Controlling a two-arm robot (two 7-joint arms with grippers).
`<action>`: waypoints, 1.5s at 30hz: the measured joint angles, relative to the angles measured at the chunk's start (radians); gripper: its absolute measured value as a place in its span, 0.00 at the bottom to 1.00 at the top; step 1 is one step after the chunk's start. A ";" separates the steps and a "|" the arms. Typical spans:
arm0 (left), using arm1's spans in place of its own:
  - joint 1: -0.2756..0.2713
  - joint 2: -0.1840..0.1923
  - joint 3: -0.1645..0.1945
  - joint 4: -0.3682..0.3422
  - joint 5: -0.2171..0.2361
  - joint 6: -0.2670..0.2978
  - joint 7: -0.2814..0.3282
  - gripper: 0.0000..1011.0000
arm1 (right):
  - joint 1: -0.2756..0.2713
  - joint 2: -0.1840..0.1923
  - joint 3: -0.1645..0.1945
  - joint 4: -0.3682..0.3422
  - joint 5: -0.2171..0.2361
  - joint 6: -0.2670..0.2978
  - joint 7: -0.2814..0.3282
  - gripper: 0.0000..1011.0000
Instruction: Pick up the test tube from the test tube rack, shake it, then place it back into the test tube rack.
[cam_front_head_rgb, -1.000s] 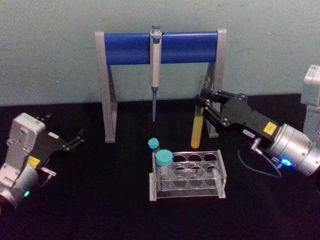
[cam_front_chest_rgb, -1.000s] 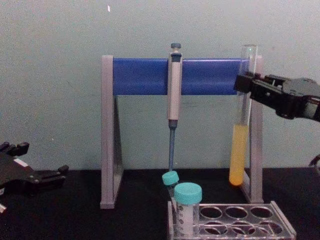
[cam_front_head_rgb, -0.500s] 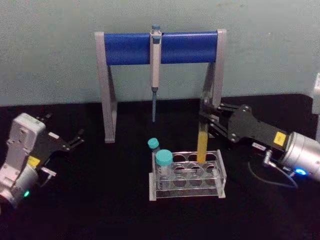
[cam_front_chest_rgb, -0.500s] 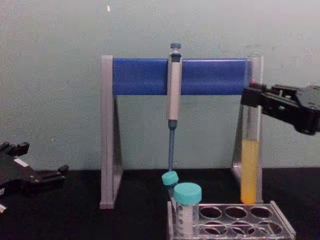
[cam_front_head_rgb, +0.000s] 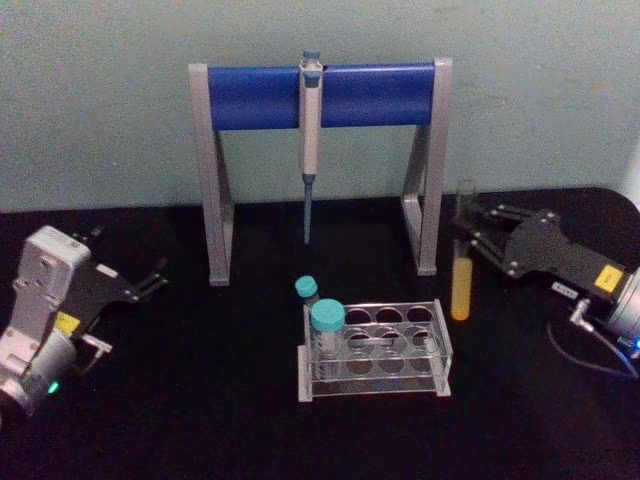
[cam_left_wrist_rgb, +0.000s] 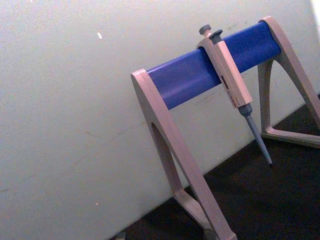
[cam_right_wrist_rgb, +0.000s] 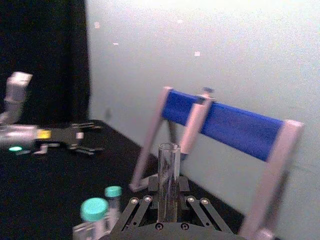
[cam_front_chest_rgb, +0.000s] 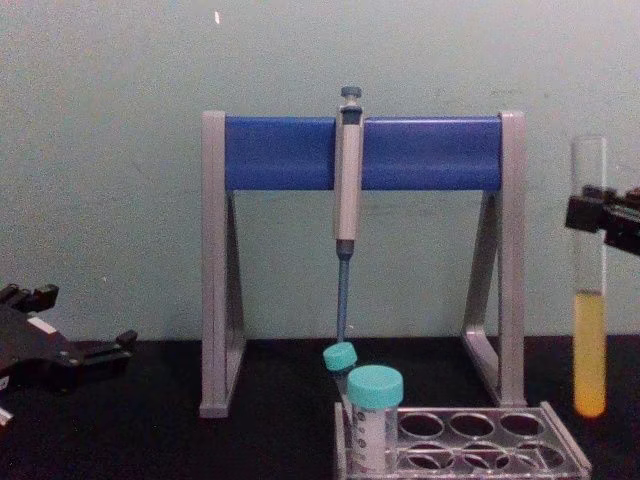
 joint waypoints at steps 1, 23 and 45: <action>0.000 0.000 0.000 0.000 0.000 0.000 0.000 0.99 | -0.002 -0.002 0.005 0.000 -0.004 0.000 -0.012 0.23; 0.000 0.000 0.000 0.000 0.000 0.000 0.000 0.99 | 0.091 -0.170 0.019 0.112 -0.008 -0.018 -0.029 0.23; 0.000 0.000 0.000 0.000 0.000 0.000 0.000 0.99 | 0.076 -0.084 -0.038 0.079 0.133 0.005 0.157 0.23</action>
